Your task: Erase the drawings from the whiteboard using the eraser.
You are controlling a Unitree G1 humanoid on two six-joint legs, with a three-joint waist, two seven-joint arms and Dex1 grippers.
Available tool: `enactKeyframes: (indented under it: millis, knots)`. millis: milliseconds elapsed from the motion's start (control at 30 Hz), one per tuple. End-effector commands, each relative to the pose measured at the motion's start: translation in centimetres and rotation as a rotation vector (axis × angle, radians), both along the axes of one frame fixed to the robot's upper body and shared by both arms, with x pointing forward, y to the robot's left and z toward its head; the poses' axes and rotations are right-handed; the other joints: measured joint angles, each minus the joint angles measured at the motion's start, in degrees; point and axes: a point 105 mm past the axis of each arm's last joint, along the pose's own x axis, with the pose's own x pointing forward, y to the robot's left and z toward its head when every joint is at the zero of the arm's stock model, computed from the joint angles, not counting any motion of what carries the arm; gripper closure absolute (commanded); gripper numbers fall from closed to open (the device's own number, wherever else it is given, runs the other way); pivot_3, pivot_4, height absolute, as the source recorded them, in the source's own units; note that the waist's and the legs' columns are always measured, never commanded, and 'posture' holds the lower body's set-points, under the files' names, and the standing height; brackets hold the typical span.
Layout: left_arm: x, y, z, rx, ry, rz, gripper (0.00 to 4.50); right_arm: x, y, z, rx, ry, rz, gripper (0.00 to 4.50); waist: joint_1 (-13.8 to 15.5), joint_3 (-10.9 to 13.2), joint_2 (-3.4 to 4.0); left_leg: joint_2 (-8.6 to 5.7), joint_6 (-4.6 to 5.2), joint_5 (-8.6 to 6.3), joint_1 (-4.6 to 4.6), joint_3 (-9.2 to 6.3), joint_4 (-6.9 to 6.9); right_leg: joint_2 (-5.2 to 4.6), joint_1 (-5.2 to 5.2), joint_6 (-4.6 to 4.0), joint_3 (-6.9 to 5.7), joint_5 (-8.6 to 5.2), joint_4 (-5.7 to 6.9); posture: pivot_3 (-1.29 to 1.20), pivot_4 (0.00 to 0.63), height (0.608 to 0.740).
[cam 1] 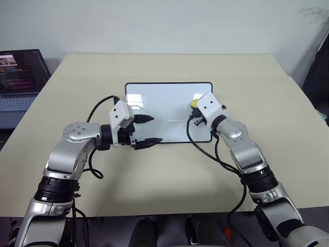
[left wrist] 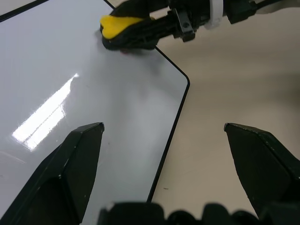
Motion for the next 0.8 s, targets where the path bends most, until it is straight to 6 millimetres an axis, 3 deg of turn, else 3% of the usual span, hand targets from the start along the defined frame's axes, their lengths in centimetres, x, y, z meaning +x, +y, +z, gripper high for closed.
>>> enactKeyframes:
  millis: [33,167,267,467,600,700,800]
  knots:
    - [-0.4,-0.3,1.3,-0.01,-0.05,-0.022,0.0,-0.2,-1.2,-1.6,-0.041,0.091,-0.001,3.49,0.0,0.0,0.0,0.0,0.0,0.0,0.0,-0.01,-0.01,0.0,0.0,0.0,-0.01,0.0,-0.01,0.0,0.15,0.74]
    - [-0.4,-0.5,1.3,-0.016,-0.047,-0.029,0.0,-2.0,-0.5,-3.7,-0.092,0.223,0.098,3.49,0.2,0.0,-0.03,0.01,0.0,0.0,0.0,-0.01,-0.01,0.0,0.02,0.0,-0.01,0.0,-0.05,0.0,0.15,0.74]
    - [-0.4,-0.5,1.3,-0.014,-0.047,-0.031,0.0,-2.3,-0.6,-4.2,-0.116,0.244,0.109,3.49,0.0,0.0,-0.03,0.0,0.0,0.0,0.06,0.03,-0.01,0.01,0.05,0.0,0.02,0.0,-0.03,0.0,0.15,0.74]
    - [-0.9,-0.9,1.3,-0.017,-0.033,-0.071,0.0,0.3,-2.7,0.5,-0.064,-0.01,-0.078,3.49,-0.1,0.0,-0.03,-0.01,0.0,0.01,0.16,0.05,0.0,0.06,0.08,0.16,0.04,-0.08,0.02,0.0,0.15,0.74]
    - [-1.1,-1.1,1.3,-0.021,-0.026,-0.086,0.0,-0.9,-2.4,-2.2,-0.114,0.135,0.001,3.49,0.1,0.0,-0.04,-0.01,0.0,0.01,0.11,0.04,-0.01,0.04,0.08,0.15,0.03,-0.06,-0.04,0.0,0.15,0.74]
    - [-1.5,-1.0,0.8,-0.011,0.003,-0.098,0.0,-2.9,-0.7,-4.0,-0.115,0.249,0.132,3.49,0.2,0.0,-0.05,0.0,0.01,0.01,0.08,0.04,-0.02,0.04,0.08,0.06,0.03,-0.01,-0.1,0.0,0.15,0.74]
    - [-1.5,-0.9,0.8,-0.015,0.006,-0.092,0.0,-3.4,0.2,-3.9,-0.125,0.243,0.167,3.49,-0.2,0.0,-0.04,0.01,0.01,0.01,0.1,0.07,-0.02,0.06,0.08,0.07,0.06,-0.02,-0.09,0.0,0.15,0.74]
